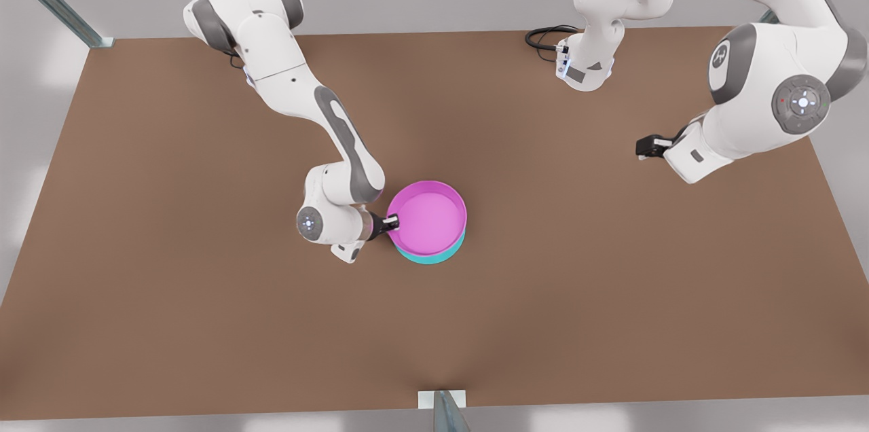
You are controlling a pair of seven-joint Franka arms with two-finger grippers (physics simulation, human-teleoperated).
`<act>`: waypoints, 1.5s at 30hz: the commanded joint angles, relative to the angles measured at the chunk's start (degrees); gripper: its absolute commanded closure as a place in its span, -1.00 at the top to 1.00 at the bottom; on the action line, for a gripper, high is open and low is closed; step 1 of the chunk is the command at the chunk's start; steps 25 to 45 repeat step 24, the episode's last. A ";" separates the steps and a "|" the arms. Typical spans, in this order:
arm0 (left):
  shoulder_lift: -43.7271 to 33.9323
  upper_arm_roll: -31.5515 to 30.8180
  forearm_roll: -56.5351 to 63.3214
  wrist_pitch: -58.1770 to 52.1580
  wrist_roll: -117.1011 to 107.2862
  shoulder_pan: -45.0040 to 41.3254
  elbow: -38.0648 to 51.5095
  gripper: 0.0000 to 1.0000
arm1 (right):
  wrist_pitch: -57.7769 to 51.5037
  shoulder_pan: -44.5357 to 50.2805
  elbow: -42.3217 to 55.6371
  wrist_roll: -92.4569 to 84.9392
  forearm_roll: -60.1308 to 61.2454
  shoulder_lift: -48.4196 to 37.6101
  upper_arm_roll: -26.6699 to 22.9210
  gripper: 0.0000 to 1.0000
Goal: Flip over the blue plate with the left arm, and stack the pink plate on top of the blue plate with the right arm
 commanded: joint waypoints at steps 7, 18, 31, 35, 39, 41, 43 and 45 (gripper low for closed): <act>0.18 -0.01 -0.01 0.21 0.32 0.00 0.08 1.00 | -2.09 -1.73 -1.59 12.96 -0.41 -4.40 -0.58 1.00; 0.53 -0.01 0.87 -0.31 0.85 0.09 1.83 1.00 | -36.28 -30.13 -0.01 8.74 -52.79 -37.54 -2.25 1.00; 0.97 -0.01 0.87 -0.40 0.94 0.09 1.83 1.00 | -39.62 -30.66 0.34 9.18 -52.97 -39.65 -1.90 1.00; 0.97 -0.01 0.87 -0.40 0.94 0.09 1.83 1.00 | -39.62 -30.66 0.34 9.18 -52.97 -39.65 -1.90 1.00; 0.97 -0.01 0.87 -0.40 0.94 0.09 1.83 1.00 | -39.62 -30.66 0.34 9.18 -52.97 -39.65 -1.90 1.00; 0.97 -0.01 0.87 -0.40 0.94 0.09 1.83 1.00 | -39.62 -30.66 0.34 9.18 -52.97 -39.65 -1.90 1.00; 0.97 -0.01 0.87 -0.40 0.94 0.09 1.83 1.00 | -39.62 -30.66 0.34 9.18 -52.97 -39.65 -1.90 1.00; 0.97 -0.01 0.87 -0.40 0.94 0.09 1.83 1.00 | -39.62 -30.66 0.34 9.18 -52.97 -39.65 -1.90 1.00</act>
